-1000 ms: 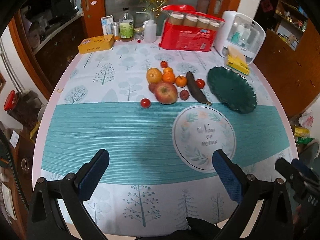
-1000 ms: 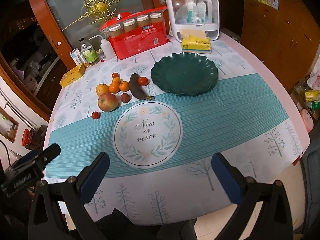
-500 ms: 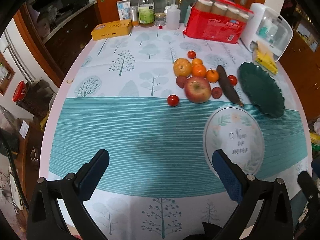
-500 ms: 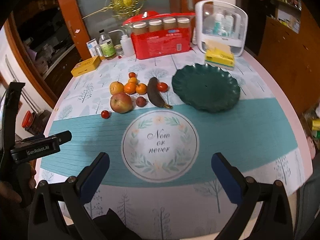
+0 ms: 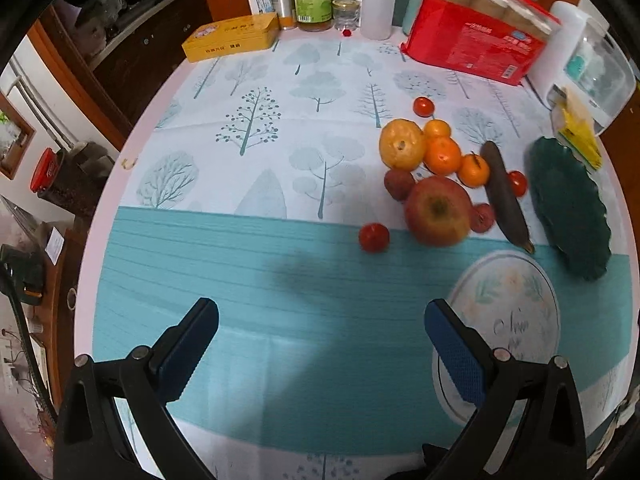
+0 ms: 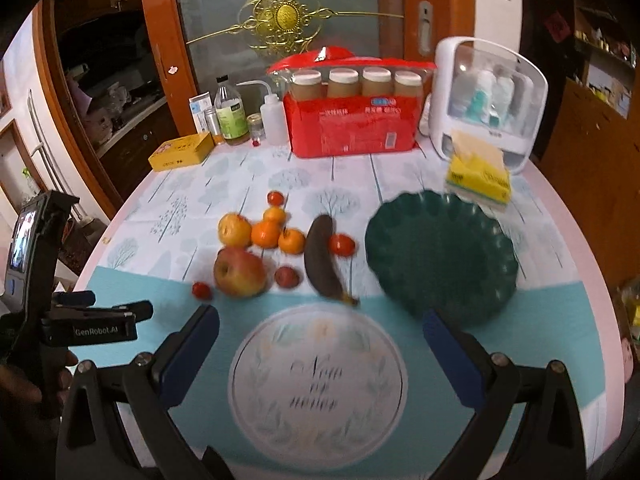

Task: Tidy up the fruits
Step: 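Grasp the dark banana with the right tool while the left tool grasps a cherry tomato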

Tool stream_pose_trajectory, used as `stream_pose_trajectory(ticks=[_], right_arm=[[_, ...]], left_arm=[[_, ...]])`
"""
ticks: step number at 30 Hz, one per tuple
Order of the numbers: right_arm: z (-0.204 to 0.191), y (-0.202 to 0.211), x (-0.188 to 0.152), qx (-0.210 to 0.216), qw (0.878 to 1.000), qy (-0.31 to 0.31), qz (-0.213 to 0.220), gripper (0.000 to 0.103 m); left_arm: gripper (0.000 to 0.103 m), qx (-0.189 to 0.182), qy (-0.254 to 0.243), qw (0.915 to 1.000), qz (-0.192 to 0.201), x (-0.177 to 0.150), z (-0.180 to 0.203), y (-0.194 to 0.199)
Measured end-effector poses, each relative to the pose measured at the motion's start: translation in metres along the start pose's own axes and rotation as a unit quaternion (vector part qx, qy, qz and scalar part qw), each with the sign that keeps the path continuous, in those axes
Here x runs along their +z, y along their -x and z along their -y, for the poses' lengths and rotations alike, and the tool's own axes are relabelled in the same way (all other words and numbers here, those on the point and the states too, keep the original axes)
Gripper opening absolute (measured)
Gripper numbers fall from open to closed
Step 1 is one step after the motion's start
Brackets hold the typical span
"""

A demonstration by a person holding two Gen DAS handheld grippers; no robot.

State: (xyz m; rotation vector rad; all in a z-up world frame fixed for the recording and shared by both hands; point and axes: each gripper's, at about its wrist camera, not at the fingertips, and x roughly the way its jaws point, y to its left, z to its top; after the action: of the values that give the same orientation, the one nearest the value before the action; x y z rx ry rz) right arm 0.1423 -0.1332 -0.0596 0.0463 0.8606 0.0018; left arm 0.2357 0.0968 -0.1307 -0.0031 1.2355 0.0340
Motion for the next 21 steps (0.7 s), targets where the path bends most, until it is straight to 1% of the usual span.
stream_pose_trajectory(ticks=[4, 8, 12, 15, 17, 21], right_arm=[[0.003, -0.031, 0.014, 0.006, 1.0, 0.009, 0.006, 0.102], [0.002, -0.065, 0.021, 0.01, 1.0, 0.007, -0.003, 0.101], [0.003, -0.094, 0.02, 0.008, 1.0, -0.001, -0.011, 0.099], [0.005, -0.114, 0.016, 0.008, 1.0, -0.005, -0.017, 0.094], [0.007, -0.127, 0.014, 0.011, 1.0, -0.008, -0.019, 0.09], [0.009, -0.146, 0.011, 0.021, 0.999, -0.005, -0.024, 0.083]], left_arm=[[0.102, 0.0, 0.005, 0.9999, -0.017, 0.015, 0.0, -0.028], [0.102, -0.024, 0.005, 0.9994, -0.025, 0.025, 0.002, -0.052], [0.102, -0.049, 0.007, 0.9984, -0.027, 0.032, 0.004, -0.072], [0.102, -0.063, 0.007, 0.9978, -0.021, 0.035, 0.004, -0.084], [0.102, -0.071, 0.005, 0.9975, -0.005, 0.036, 0.004, -0.089], [0.099, -0.094, -0.007, 0.9955, 0.006, 0.04, 0.007, -0.098]])
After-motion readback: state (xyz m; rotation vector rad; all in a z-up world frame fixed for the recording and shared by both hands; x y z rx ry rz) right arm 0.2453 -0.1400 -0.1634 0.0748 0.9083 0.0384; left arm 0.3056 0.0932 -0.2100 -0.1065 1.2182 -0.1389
